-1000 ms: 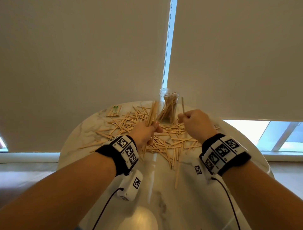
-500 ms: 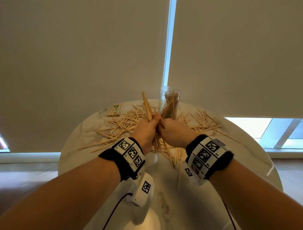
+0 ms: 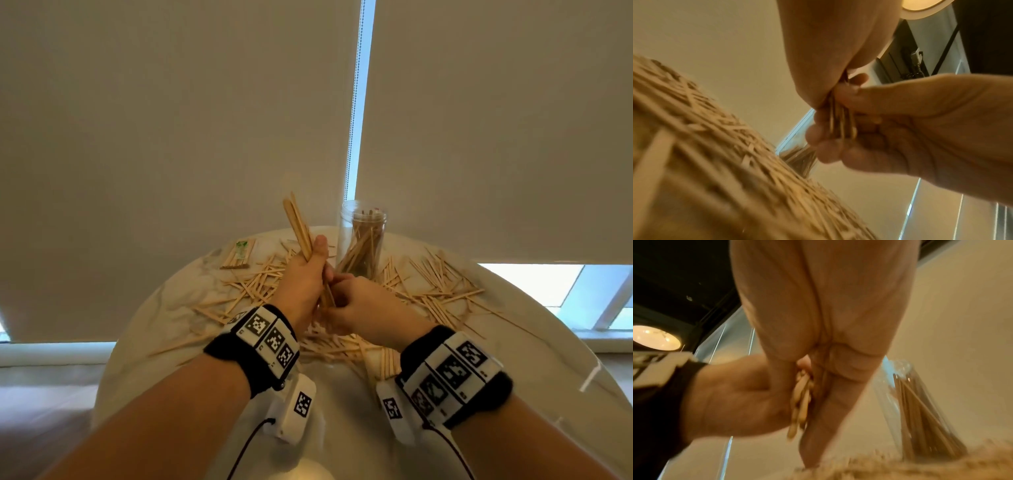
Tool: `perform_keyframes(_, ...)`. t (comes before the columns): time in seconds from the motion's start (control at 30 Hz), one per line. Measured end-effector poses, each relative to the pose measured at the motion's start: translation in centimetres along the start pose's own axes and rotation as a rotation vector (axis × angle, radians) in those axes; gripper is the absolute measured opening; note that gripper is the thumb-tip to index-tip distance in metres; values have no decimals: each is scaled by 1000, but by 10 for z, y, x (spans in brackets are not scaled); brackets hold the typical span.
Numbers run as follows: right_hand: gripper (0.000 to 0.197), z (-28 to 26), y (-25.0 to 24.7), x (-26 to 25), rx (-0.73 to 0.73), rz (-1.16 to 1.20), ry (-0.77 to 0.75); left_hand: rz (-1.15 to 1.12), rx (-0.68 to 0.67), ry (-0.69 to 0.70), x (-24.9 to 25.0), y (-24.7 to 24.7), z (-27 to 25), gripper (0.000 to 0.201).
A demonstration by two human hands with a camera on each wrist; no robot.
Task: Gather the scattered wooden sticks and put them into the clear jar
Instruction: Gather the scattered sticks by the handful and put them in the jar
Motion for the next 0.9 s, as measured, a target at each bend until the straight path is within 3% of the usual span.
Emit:
perform_keyframes(0.07, 33, 6, -19, 1, -46, -59, 68, -63, 50, 29, 4, -3, 18, 45)
perform_keyframes(0.17, 52, 14, -73, 2, 156, 37, 114, -77, -30, 27, 9, 1, 38, 39)
perform_keyframes(0.3, 45, 18, -128, 4, 422, 459, 25, 206, -335, 18, 9, 26, 45, 46)
perform_keyframes(0.37, 41, 15, -141, 6, 510, 567, -27, 290, -390, 41, 7, 34, 46, 44)
perform_keyframes(0.5, 40, 17, -144, 19, 639, 551, -21, 420, -428, 136, 4, 39, 50, 39)
perform_keyframes(0.63, 39, 22, -146, 29, 702, 543, 1, 621, -554, 229, 6, 51, 49, 36)
perform_keyframes(0.7, 39, 25, -140, 23, 635, 450, 15, 751, -602, 300, 9, 59, 47, 40)
perform_keyframes(0.8, 41, 41, -104, 15, 316, 309, 67, 823, -638, 371, 12, 69, 44, 19)
perform_keyframes(0.9, 45, 42, -105, 19, 347, 330, 74, 816, -624, 390, 14, 69, 45, 16)
Point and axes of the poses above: each hand's wrist, its own z-axis towards the middle knuckle, its own y-axis out of the palm, x = y × z, the point moved 8 cm from there along z, towards the middle knuckle, and after that the axes turned 13 degrees about y, right-handed, at the moved point
